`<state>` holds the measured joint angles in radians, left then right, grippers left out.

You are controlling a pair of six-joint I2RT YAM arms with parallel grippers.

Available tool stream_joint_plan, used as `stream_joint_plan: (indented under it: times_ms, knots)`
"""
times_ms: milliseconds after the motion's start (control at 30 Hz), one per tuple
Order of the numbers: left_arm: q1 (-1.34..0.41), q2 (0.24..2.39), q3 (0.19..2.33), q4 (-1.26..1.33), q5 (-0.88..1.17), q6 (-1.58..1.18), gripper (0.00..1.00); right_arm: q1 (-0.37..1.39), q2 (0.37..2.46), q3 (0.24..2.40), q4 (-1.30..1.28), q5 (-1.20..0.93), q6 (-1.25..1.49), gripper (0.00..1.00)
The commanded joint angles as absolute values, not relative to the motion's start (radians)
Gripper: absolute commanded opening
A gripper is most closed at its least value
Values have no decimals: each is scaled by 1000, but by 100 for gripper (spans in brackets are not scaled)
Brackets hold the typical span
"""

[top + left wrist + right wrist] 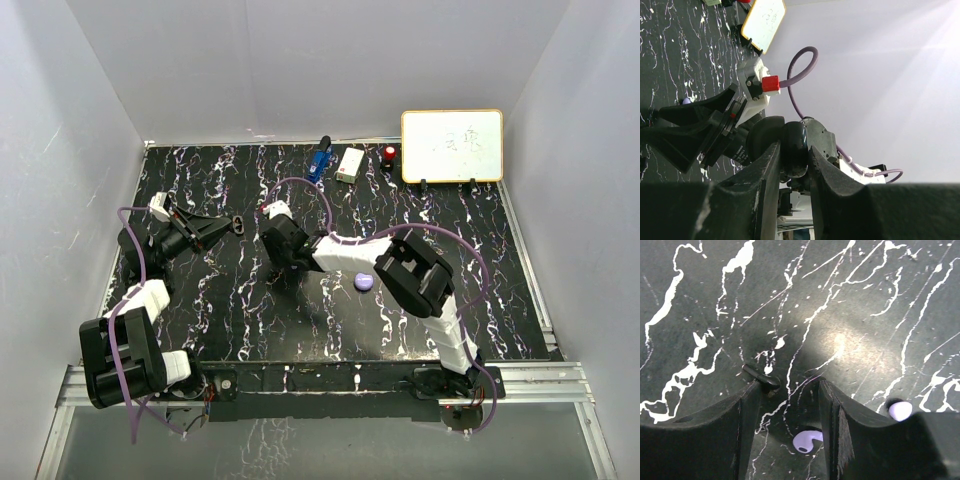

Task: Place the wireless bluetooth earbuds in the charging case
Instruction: Move the earbud to the center of the board.

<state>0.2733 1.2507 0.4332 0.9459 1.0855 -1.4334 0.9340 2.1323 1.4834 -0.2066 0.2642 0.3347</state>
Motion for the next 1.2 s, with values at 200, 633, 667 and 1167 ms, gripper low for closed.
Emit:
stream_joint_plan:
  times_ms: [200, 633, 667, 1167]
  knots:
    - [282, 1223, 432, 970, 1104, -1442, 0, 890, 2155, 1534, -179, 344, 299, 47]
    - [282, 1227, 434, 965, 1099, -1440, 0, 821, 2187, 1590, -167, 346, 263, 47]
    - [282, 1226, 433, 965, 1099, -1440, 0, 815, 2187, 1592, -167, 344, 262, 47]
    - [282, 1227, 433, 963, 1097, -1436, 0, 777, 2050, 1525, -68, 220, 253, 49]
